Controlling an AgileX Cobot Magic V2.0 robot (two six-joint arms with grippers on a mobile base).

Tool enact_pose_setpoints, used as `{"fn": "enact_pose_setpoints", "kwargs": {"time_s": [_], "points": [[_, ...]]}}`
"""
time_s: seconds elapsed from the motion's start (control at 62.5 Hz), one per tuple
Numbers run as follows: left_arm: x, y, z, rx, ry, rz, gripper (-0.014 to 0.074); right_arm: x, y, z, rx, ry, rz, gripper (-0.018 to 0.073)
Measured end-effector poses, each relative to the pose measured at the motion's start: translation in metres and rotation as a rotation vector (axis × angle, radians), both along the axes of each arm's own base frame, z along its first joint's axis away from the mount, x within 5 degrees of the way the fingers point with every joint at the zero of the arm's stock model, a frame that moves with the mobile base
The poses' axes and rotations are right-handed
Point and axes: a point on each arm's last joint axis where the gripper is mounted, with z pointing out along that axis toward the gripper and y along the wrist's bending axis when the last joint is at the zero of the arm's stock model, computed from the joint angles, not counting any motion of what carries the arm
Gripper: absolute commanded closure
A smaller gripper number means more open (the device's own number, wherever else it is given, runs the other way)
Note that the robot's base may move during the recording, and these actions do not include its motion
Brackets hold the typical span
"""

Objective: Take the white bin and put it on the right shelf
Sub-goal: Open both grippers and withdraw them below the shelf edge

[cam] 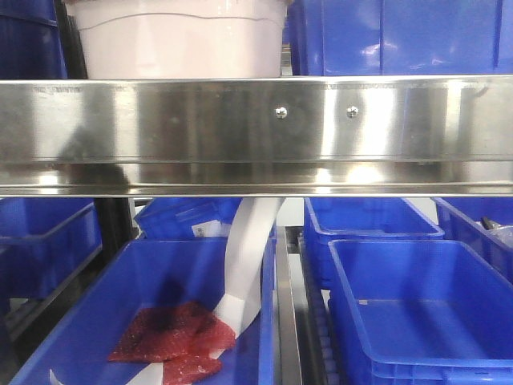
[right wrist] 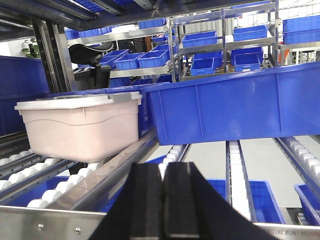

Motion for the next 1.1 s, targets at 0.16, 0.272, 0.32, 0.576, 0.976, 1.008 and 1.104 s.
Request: {"fn": "enact_pose_setpoints", "kwargs": {"time_s": [0.16,0.272,0.32,0.576,0.976,1.008,1.104], "points": [[-0.0002,0.0003,0.0029,-0.001,-0.034,0.003,0.0714,0.0000,0.0000,0.0000,0.000,0.000,0.001,0.0491],[-0.0002,0.0003,0.0029,-0.001,-0.034,0.003,0.0713,0.0000,0.0000,0.0000,0.000,0.000,0.001,0.0491],[-0.0002,0.0003,0.0029,-0.001,-0.034,0.003,0.0713,0.0000,0.0000,0.0000,0.000,0.000,0.001,0.0491],[-0.0002,0.0003,0.0029,-0.001,-0.034,0.003,0.0713,0.0000,0.0002,-0.0001,-0.001,0.001,0.002,0.0491],[-0.0002,0.0003,0.0029,-0.001,-0.034,0.003,0.0713,0.0000,0.0002,-0.0001,-0.001,0.001,0.002,0.0491],[-0.0002,0.0003,0.0029,-0.001,-0.034,0.003,0.0713,0.0001,0.0002,-0.0007,-0.001,0.003,0.002,0.0491],[-0.0002,0.0003,0.0029,-0.001,-0.034,0.003,0.0713,0.0004,0.0010,-0.0027,-0.036,0.013,0.006,0.0491]]}}
